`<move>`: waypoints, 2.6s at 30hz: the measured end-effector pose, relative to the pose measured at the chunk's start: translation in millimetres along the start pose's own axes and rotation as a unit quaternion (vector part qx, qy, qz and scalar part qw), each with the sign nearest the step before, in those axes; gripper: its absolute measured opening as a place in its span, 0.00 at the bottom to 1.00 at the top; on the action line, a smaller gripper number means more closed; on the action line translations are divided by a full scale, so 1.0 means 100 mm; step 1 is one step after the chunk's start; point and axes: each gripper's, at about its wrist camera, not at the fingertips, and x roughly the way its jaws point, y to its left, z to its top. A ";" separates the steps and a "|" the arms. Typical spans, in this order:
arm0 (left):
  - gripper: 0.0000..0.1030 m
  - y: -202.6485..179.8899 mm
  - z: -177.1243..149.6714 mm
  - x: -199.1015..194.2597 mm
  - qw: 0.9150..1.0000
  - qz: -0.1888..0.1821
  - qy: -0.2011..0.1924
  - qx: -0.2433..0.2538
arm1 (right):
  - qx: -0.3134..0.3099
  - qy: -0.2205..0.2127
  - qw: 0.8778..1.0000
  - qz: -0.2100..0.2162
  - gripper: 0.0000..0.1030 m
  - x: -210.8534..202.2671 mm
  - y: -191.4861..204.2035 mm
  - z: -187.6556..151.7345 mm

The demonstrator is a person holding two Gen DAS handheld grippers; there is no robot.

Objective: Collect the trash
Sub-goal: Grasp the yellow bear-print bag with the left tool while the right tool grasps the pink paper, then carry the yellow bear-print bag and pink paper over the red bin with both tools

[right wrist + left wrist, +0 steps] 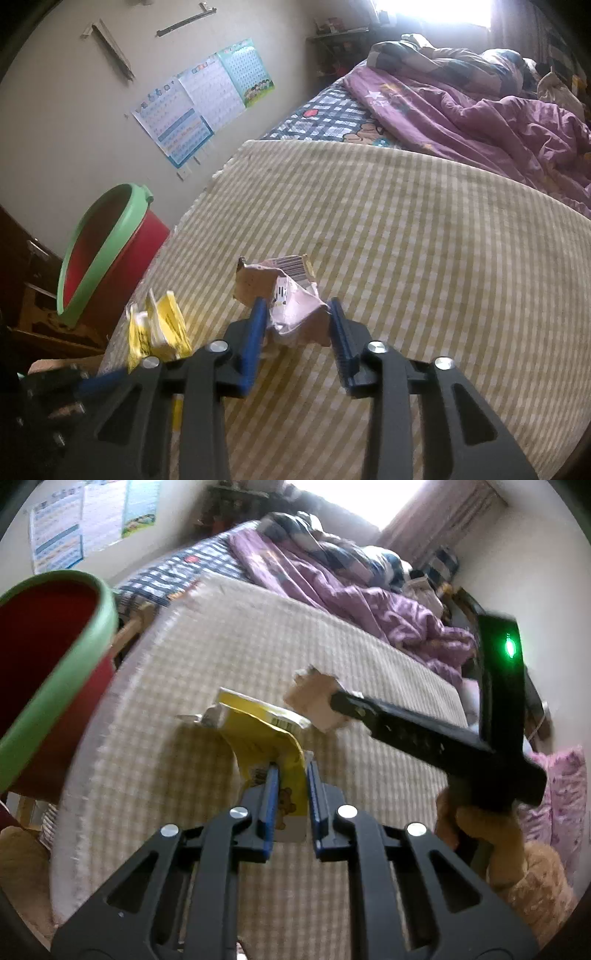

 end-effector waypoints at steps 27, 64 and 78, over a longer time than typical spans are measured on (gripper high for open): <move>0.55 0.35 0.16 -0.29 0.997 0.043 -0.053 -0.019 | 0.017 -0.093 0.996 0.000 0.32 -0.61 0.27 0.11; 0.51 0.51 0.30 -0.76 0.982 0.131 -0.138 0.006 | -0.011 -0.084 0.995 0.044 0.33 -0.59 0.63 0.06; 0.51 1.02 0.30 -1.00 0.970 0.177 -0.161 -0.050 | -0.066 -0.084 0.991 0.079 0.33 -0.50 1.15 0.22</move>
